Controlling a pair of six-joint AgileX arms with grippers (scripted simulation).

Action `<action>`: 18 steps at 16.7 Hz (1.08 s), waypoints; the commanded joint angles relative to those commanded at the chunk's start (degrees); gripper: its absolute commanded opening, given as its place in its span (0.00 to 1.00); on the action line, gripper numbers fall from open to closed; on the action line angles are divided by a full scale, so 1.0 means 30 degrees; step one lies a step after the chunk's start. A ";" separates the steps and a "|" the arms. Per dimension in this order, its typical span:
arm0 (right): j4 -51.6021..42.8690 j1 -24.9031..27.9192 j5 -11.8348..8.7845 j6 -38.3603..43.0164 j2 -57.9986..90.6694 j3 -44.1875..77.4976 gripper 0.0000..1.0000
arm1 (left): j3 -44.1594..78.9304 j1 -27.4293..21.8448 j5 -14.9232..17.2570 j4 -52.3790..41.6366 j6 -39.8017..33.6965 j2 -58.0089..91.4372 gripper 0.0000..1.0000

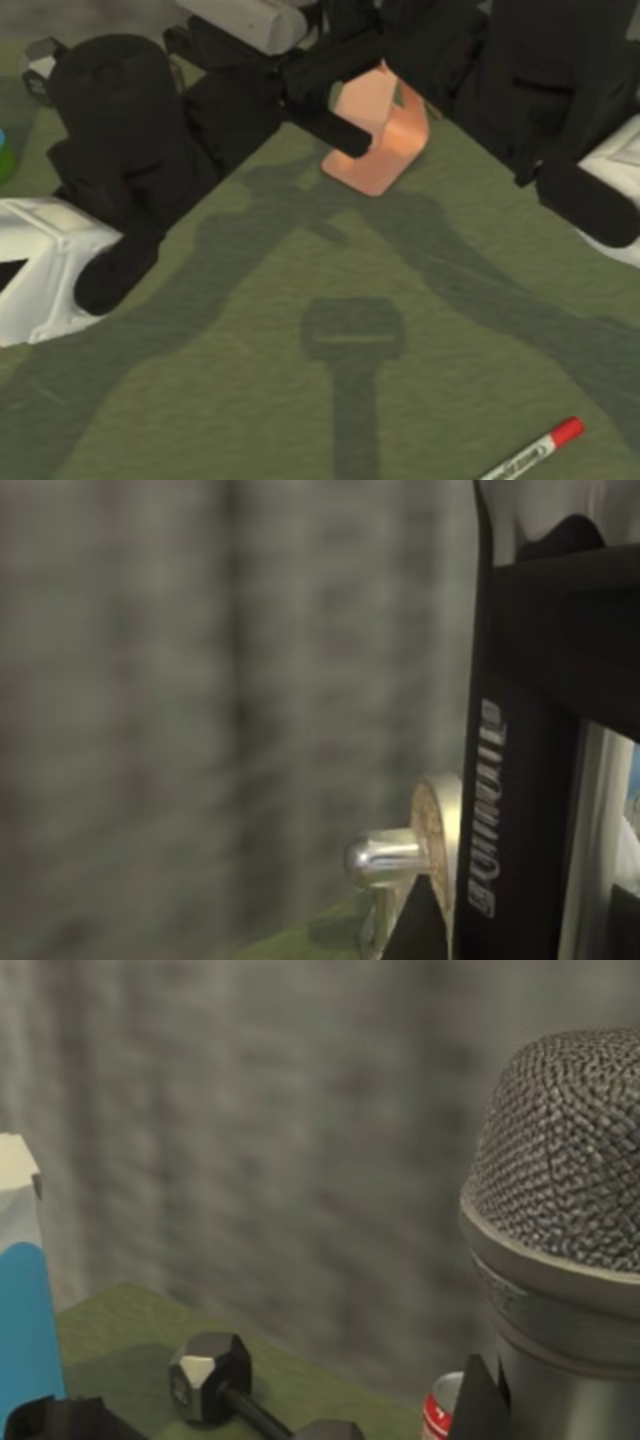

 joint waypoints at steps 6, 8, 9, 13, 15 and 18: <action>0.0000 0.0000 0.0000 0.0000 0.0000 0.0000 0.00 | 0.0000 0.0000 0.0000 0.0000 0.0000 0.0000 1.00; 0.0000 0.0000 0.0000 0.0000 0.0000 0.0000 0.00 | 0.0000 0.0000 0.0000 0.0000 0.0000 0.0000 1.00; 0.0000 0.0000 0.0000 0.0000 0.0000 0.0000 0.00 | 0.0000 0.0000 0.0000 0.0000 0.0000 0.0000 1.00; 0.0000 0.0000 0.0000 0.0000 0.0000 0.0000 0.00 | 0.0000 0.0000 0.0000 0.0000 0.0000 0.0000 1.00; 0.0035 0.0027 0.0175 -0.0205 -0.0298 0.0034 0.00 | -0.0241 0.0654 -0.0628 -0.0036 0.0265 0.0097 1.00; -0.0042 -0.0492 -0.0428 -0.0226 -0.0875 -0.0562 0.00 | -0.1450 0.0937 -0.0475 -0.0281 0.0261 -0.1266 1.00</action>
